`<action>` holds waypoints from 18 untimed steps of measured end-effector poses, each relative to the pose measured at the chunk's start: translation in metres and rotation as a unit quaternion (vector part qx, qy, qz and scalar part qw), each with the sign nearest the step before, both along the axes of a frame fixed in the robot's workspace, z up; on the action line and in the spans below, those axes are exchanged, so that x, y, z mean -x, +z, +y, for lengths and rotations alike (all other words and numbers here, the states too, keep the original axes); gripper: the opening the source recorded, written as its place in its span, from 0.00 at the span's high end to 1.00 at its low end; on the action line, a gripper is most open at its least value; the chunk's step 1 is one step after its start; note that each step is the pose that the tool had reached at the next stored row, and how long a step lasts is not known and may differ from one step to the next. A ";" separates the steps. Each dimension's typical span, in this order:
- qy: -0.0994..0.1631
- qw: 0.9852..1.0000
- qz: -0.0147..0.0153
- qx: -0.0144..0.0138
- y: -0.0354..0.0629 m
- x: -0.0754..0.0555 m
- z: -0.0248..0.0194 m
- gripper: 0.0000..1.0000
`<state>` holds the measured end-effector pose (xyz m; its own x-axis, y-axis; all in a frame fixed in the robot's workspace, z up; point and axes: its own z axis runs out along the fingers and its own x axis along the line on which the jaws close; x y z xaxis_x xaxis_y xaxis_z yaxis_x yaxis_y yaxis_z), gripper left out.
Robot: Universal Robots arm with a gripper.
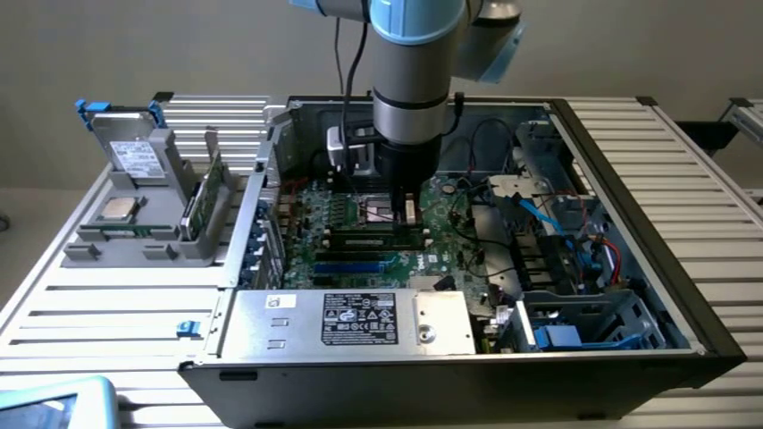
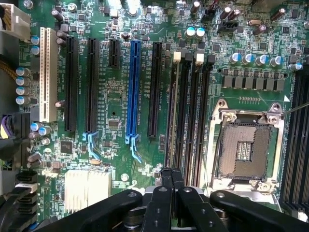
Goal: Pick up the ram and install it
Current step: 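Press down the ram until it locks into place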
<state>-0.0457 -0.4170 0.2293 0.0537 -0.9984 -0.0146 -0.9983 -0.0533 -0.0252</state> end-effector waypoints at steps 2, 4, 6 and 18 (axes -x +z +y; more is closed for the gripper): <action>0.000 1.000 0.000 0.000 -0.0005 0.000 0.0000 0.89; 0.000 1.000 0.000 0.000 -0.0010 0.000 0.0000 0.89; 0.000 1.000 0.000 0.000 -0.0013 0.000 0.0000 0.89; -0.001 1.000 0.000 -0.001 0.0152 0.008 0.0000 0.89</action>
